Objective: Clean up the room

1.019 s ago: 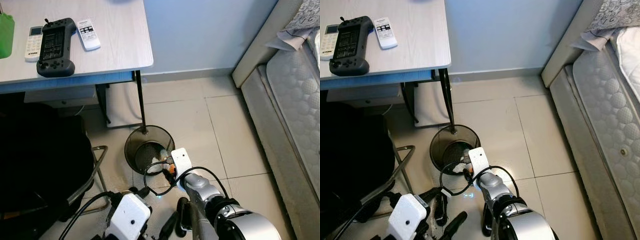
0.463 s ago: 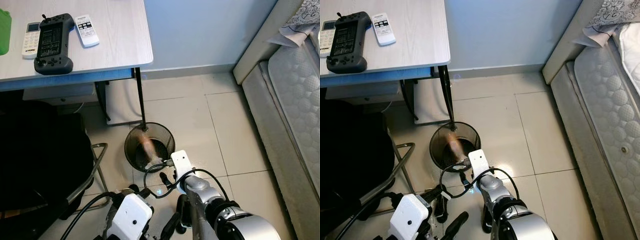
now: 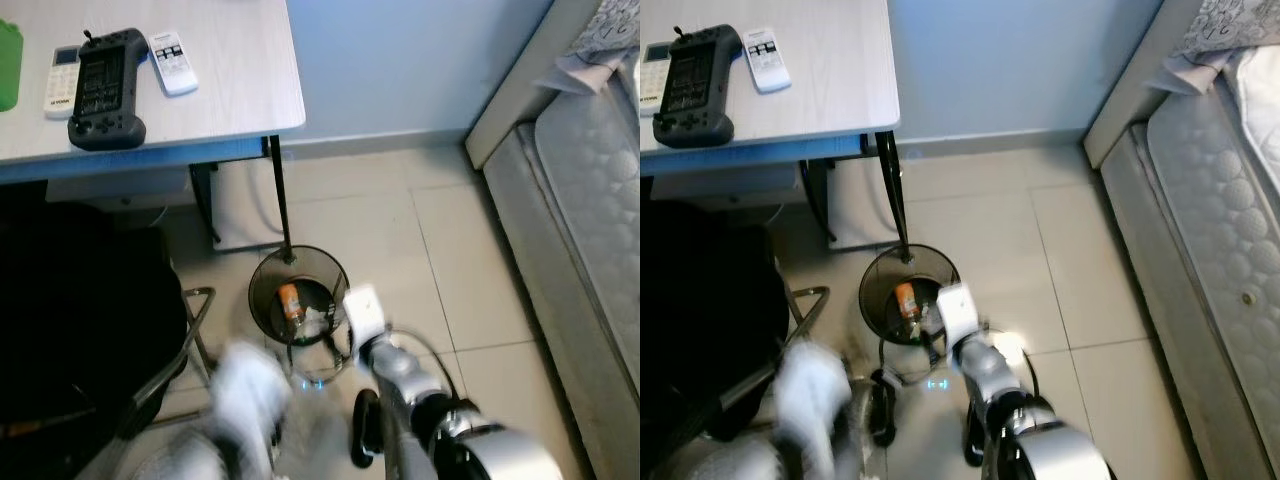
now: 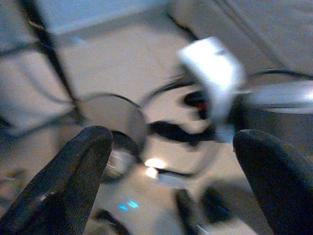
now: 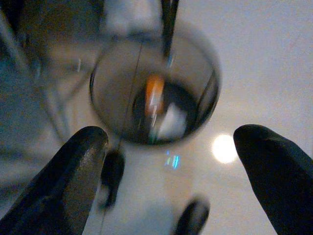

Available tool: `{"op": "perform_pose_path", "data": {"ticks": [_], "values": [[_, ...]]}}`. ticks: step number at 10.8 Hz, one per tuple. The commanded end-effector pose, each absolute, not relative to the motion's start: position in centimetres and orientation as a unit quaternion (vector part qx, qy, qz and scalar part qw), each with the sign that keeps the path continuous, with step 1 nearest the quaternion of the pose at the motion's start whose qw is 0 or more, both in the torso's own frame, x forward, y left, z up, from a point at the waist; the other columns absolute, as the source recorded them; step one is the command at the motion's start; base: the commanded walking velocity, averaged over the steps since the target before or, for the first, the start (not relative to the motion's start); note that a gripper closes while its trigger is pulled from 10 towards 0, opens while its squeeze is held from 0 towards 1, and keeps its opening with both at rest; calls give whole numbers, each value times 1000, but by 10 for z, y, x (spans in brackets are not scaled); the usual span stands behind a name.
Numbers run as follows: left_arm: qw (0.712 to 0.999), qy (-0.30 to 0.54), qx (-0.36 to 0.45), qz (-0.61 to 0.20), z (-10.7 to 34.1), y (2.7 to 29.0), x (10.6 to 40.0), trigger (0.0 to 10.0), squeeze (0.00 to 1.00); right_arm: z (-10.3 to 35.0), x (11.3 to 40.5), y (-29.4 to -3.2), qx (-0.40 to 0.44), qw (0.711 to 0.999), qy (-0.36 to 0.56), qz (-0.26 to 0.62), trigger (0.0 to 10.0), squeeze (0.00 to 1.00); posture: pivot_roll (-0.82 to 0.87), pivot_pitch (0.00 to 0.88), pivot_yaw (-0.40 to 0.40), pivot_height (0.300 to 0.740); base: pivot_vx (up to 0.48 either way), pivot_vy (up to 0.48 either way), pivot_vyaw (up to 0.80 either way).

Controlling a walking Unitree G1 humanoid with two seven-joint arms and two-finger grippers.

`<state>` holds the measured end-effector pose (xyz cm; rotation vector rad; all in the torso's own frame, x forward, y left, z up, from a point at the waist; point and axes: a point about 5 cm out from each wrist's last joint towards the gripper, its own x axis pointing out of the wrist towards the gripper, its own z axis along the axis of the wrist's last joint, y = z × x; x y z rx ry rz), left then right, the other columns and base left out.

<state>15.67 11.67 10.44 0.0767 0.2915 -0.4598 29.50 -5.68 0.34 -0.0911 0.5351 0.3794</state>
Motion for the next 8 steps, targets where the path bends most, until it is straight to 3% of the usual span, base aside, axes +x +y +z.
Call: {"op": "perform_pose_path", "data": {"ticks": [1,4,8], "values": [[970,153,23,-185,93,129,168,10000,0,14,305,-69,-30,961,222,163,10000,0,150,159,-25,711,0,0,0],[979,131,23,-155,84,137,204,10000,0,41,325,-106,-10,987,127,103,10000,0,99,0,-22,711,0,0,0],[987,90,42,-125,81,153,244,10000,0,72,318,-129,-4,998,2,62,10000,0,78,0,-27,711,0,0,0]]}}
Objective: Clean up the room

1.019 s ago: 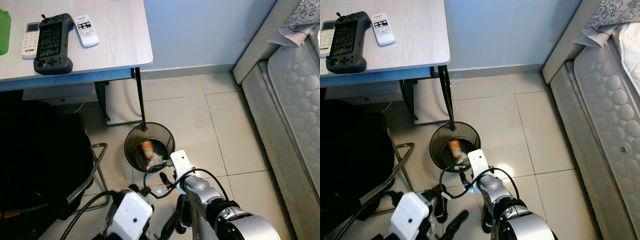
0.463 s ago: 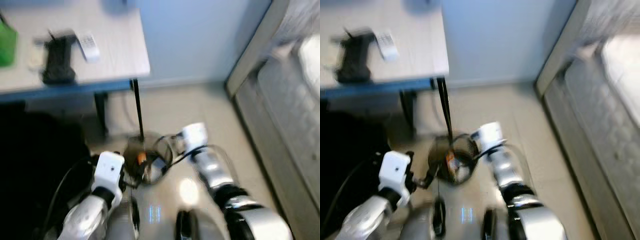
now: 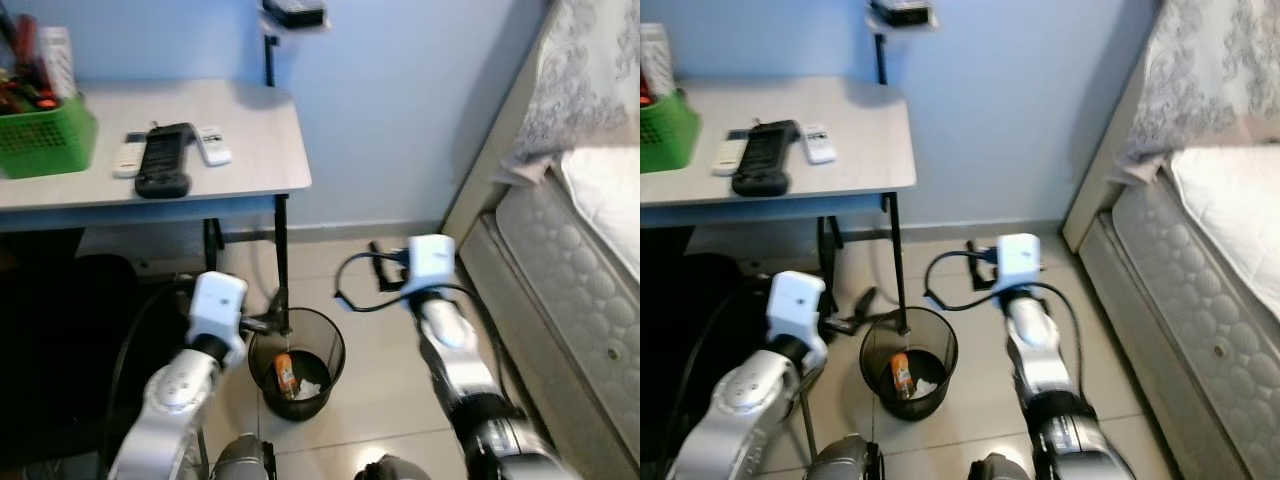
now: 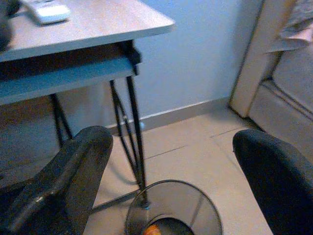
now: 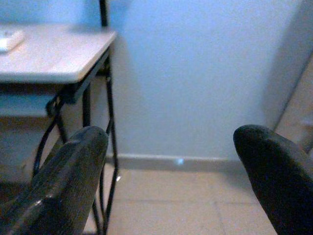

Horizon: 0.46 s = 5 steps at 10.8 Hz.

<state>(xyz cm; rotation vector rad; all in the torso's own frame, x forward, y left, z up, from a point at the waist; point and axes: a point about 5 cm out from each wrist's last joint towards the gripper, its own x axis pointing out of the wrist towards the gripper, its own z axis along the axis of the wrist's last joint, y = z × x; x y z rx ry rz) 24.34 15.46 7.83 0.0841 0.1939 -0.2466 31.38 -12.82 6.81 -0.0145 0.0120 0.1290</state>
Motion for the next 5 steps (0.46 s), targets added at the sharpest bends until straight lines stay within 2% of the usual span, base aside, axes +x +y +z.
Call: {"op": "perform_pose_path", "data": {"ticks": [1,4,5], "values": [[988,85,45,-120,81,157,250,10000,0,77,312,-141,-8,999,-15,39,10000,0,68,0,-25,711,0,0,0],[995,43,46,-84,91,170,261,10000,0,78,281,-175,8,999,-36,-28,10000,0,52,0,-13,711,0,0,0],[997,7,40,-62,112,177,257,10000,0,76,261,-184,14,999,-37,-26,10000,0,53,0,-8,711,0,0,0]]}}
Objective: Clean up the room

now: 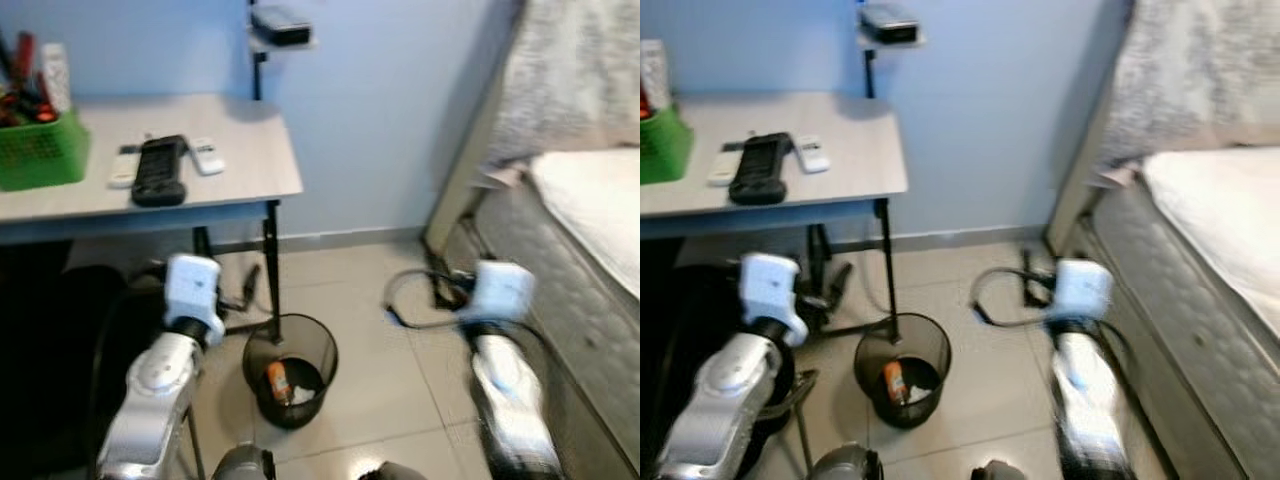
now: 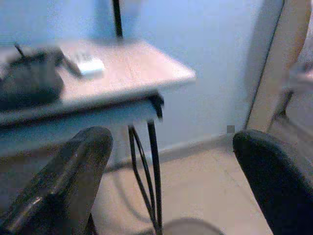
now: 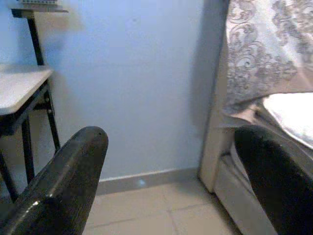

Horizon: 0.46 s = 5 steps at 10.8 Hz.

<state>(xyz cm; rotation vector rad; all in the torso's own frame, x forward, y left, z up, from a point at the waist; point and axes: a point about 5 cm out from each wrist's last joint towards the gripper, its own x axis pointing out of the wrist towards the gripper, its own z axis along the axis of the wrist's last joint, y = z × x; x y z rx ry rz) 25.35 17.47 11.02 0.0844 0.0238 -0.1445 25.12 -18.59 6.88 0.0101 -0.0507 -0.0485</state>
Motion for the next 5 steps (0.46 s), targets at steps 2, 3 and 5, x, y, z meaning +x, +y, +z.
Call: {"op": "perform_pose_path", "data": {"ticks": [2,3,5], "values": [[993,-27,32,-111,132,164,249,10000,0,73,244,-183,7,1000,-20,-8,10000,0,46,0,1,711,0,0,0],[991,-30,33,-126,132,159,250,10000,0,74,245,-178,11,1000,-19,-2,10000,0,38,0,4,711,0,0,0],[992,-21,23,-119,128,151,261,10000,0,77,264,-153,36,999,-9,31,10000,0,15,0,17,711,0,0,0]]}}
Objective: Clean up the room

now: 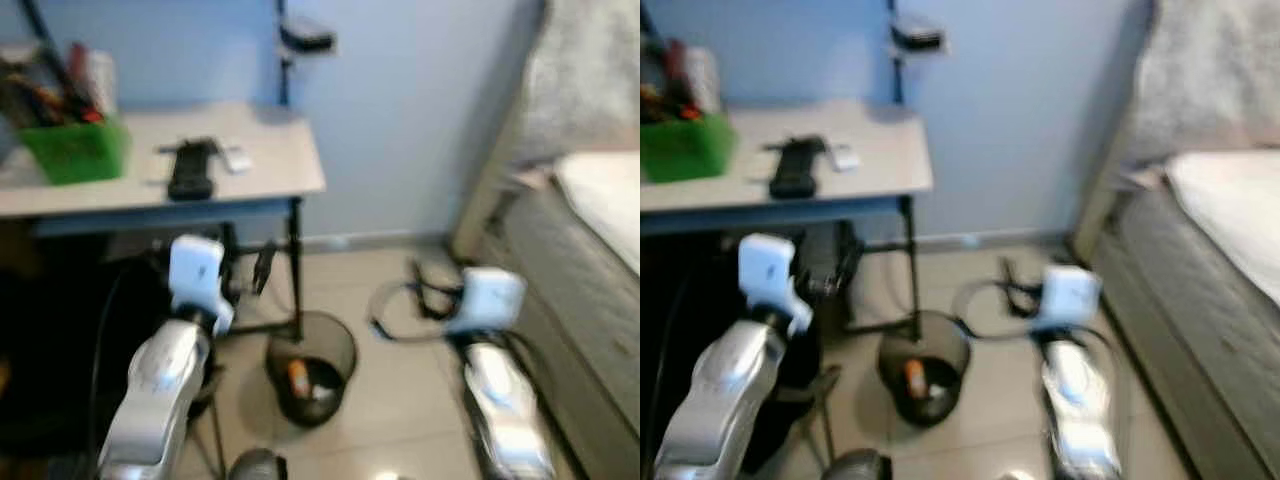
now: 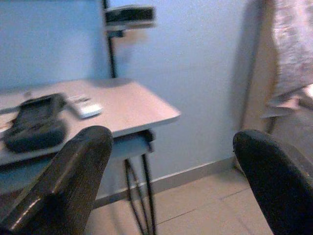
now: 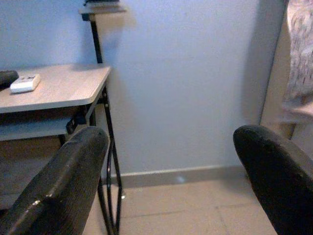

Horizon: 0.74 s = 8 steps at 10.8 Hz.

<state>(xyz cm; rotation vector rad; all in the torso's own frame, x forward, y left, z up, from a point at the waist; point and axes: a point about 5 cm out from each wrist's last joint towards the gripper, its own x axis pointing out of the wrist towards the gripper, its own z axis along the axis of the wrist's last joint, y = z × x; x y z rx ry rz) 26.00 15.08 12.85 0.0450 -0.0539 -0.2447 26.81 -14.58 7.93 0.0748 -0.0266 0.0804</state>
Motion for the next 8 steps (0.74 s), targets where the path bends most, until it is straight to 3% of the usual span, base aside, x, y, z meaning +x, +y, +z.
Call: {"op": "perform_pose_path", "data": {"ticks": [1,2,6,8], "values": [[991,-17,24,-130,126,147,262,10000,0,77,270,-150,43,999,-4,33,10000,0,5,0,25,711,0,0,0],[990,-14,12,-140,124,144,262,10000,0,77,275,-149,45,998,2,33,10000,0,-2,0,29,711,0,-262,0],[994,8,-15,-105,110,151,266,10000,0,66,275,-158,54,998,25,22,10000,0,-26,0,37,711,290,-377,0],[992,7,-9,-125,107,140,271,10000,0,67,283,-153,54,998,26,37,10000,0,-45,0,44,711,319,-356,0]]}}
